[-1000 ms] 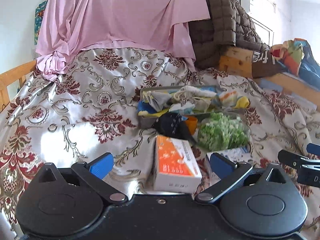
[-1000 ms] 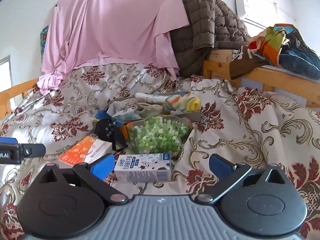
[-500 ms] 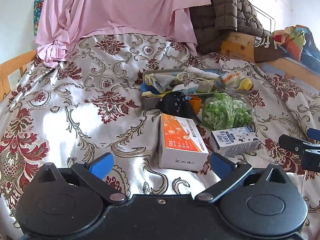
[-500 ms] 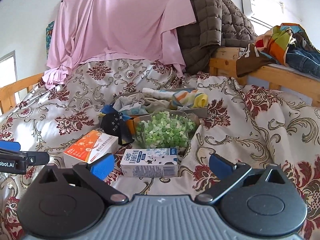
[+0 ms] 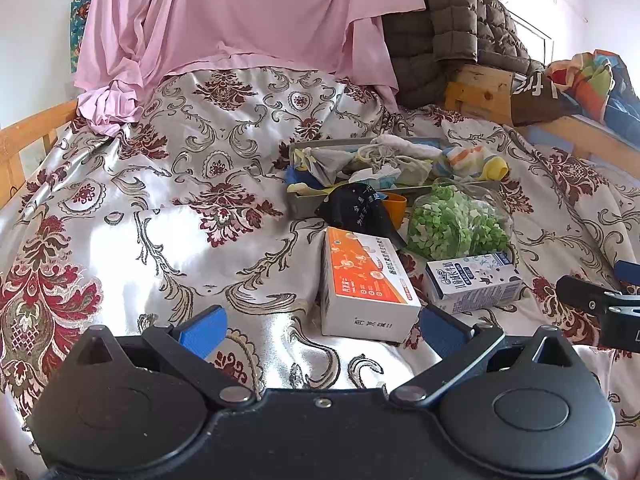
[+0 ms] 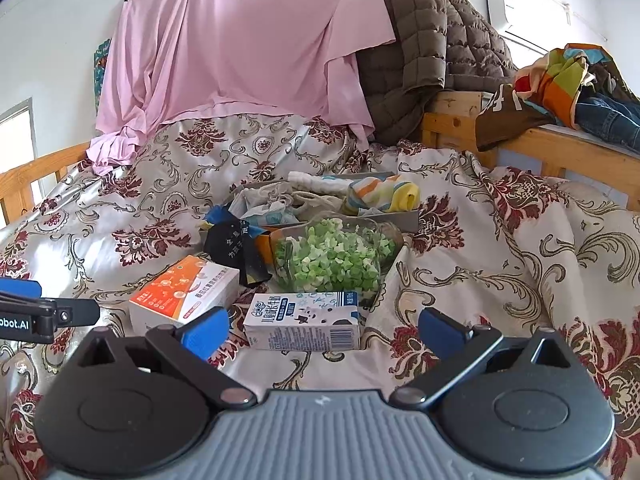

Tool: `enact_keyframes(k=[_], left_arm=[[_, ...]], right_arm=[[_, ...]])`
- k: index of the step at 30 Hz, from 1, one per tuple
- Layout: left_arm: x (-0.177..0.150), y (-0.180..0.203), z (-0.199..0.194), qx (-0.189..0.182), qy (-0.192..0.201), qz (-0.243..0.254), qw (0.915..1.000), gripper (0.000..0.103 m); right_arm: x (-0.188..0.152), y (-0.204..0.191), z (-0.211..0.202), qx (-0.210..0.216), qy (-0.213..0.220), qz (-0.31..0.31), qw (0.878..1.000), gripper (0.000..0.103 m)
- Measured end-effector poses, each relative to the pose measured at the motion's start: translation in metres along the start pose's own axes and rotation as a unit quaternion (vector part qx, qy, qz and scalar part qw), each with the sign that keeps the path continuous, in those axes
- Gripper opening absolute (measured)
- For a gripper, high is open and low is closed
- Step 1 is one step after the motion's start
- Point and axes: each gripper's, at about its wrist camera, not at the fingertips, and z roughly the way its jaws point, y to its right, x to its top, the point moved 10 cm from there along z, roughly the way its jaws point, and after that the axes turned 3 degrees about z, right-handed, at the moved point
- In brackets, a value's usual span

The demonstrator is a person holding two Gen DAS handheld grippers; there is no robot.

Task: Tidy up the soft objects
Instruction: 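Move both tools toward the black cloth and orange band beside the tray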

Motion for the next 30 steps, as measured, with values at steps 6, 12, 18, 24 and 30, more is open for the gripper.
enact_keyframes(k=[6,12,18,24,30], left_arm=[[0.000,0.000,0.000,0.001,0.000,0.000,1.0000,0.102],[0.000,-0.001,0.000,0.001,0.001,-0.001,1.0000,0.102],[0.003,-0.007,-0.001,0.008,0.008,-0.013,0.9998,0.102],[0.015,-0.008,-0.001,0.016,0.019,-0.016,0.9996,0.102],[0.034,-0.011,0.004,0.013,0.018,-0.016,0.9996,0.102]], right_arm=[[-0.001,-0.001,0.000,0.002,0.000,0.000,1.000,0.103],[-0.001,-0.002,0.001,0.003,0.000,0.003,1.000,0.103],[0.002,-0.004,0.002,0.009,0.002,0.006,1.000,0.103],[0.015,-0.008,0.006,0.020,0.006,0.008,1.000,0.103],[0.035,-0.011,0.014,0.025,0.020,-0.006,0.999,0.103]])
